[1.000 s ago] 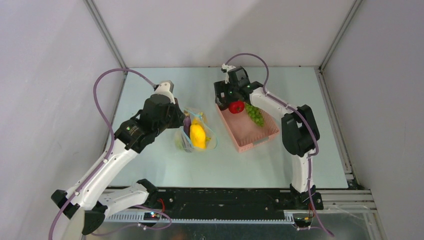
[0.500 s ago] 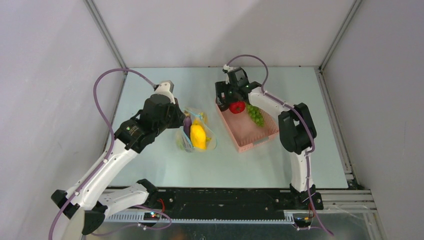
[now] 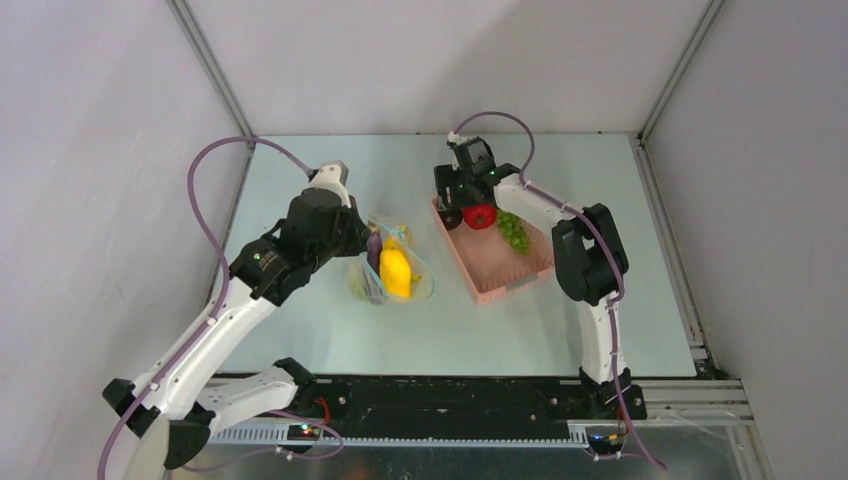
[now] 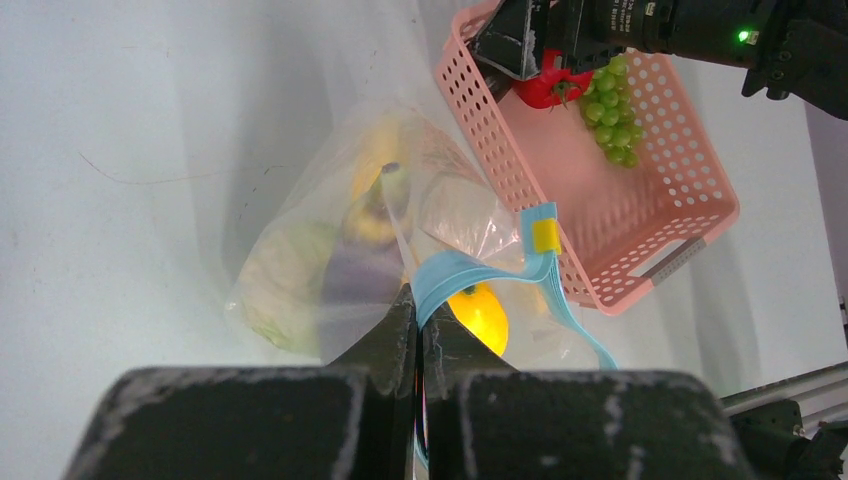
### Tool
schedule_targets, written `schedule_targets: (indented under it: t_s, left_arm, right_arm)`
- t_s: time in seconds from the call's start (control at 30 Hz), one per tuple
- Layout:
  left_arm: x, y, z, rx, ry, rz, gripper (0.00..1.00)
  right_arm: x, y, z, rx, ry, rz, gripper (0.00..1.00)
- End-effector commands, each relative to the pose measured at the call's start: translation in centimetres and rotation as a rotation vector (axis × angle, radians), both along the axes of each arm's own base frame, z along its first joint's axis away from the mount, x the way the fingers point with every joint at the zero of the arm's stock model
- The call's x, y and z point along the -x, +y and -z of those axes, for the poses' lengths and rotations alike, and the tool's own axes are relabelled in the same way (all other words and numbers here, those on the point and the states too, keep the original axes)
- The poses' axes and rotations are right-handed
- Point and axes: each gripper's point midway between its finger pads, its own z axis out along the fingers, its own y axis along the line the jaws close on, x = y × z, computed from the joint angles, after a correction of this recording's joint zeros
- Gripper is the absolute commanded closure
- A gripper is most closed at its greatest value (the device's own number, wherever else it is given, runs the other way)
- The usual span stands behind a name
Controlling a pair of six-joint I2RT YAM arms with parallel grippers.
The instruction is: Place the food in the zip-top bag and seal the zipper
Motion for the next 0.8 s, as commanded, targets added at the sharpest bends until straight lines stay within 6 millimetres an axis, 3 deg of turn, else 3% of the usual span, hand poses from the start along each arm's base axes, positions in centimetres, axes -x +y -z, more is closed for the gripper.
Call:
schedule_targets:
  t_s: [0.0, 0.4, 0.77]
  left_arm:
    - [-0.8, -0.3, -1.8, 0.039, -0.054, -0.007, 0.98]
    - [-0.9, -0.4, -1.5, 0.036, -0.047, -0.005, 0.98]
    - [-0.9, -0.4, -1.4, 0.033, -0.044, -0.007, 0.98]
  right_arm:
    - [-0.1, -1.0, 1.0, 0.110, -0.002, 0.008, 0.25]
    - [1.0, -2.9, 4.0, 0.271, 0.089, 0.008, 0.28]
    - [3.2, -2.0, 6.3, 0.232, 0.224, 0.012, 0.30]
